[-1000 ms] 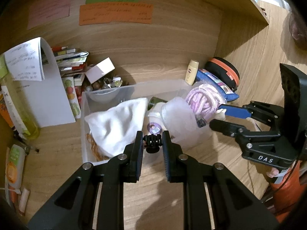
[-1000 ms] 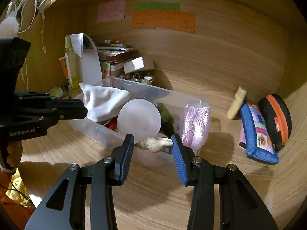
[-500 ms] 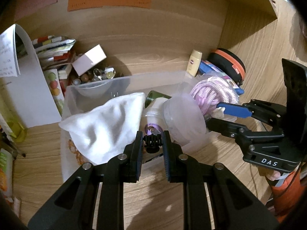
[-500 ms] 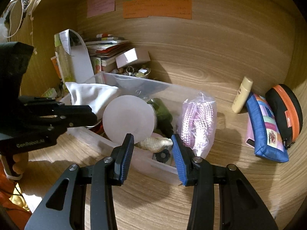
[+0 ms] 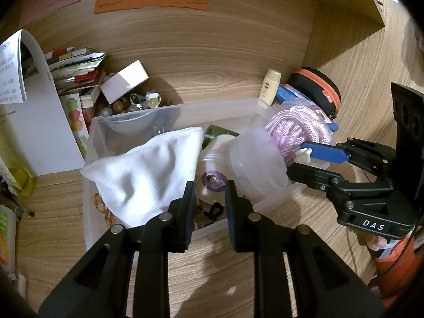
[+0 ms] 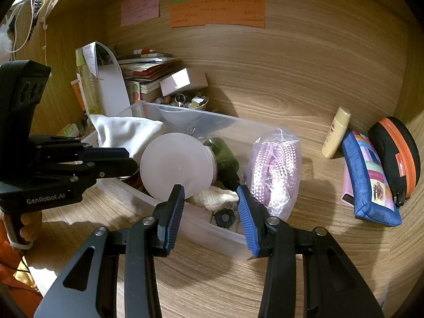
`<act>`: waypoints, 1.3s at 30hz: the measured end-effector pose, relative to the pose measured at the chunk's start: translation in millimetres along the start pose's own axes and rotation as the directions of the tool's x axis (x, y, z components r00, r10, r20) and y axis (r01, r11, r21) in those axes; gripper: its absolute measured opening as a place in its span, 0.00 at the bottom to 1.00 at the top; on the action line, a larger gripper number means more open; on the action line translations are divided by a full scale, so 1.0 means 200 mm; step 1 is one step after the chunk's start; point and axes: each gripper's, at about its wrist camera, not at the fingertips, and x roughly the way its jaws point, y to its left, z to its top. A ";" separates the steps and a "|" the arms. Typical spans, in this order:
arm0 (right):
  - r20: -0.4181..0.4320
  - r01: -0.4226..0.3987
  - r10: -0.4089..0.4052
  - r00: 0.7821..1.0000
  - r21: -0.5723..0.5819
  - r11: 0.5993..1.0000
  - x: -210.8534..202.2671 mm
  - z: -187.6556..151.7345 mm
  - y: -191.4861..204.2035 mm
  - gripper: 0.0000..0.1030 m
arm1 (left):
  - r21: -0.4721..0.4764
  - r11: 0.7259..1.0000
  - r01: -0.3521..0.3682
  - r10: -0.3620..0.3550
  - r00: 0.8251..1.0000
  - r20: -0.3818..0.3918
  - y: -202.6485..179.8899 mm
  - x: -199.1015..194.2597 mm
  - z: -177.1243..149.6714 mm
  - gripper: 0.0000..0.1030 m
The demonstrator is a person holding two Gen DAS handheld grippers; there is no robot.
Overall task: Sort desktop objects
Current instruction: 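Carry the seashell and black clip into the clear box, then open both tools and release the seashell and clip into the box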
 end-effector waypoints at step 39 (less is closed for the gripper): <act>0.175 0.125 -0.132 0.976 0.052 0.991 -0.36 -0.05 0.26 1.00 | -0.113 0.955 -0.275 0.294 0.929 0.224 0.01 -0.45 -0.23 0.94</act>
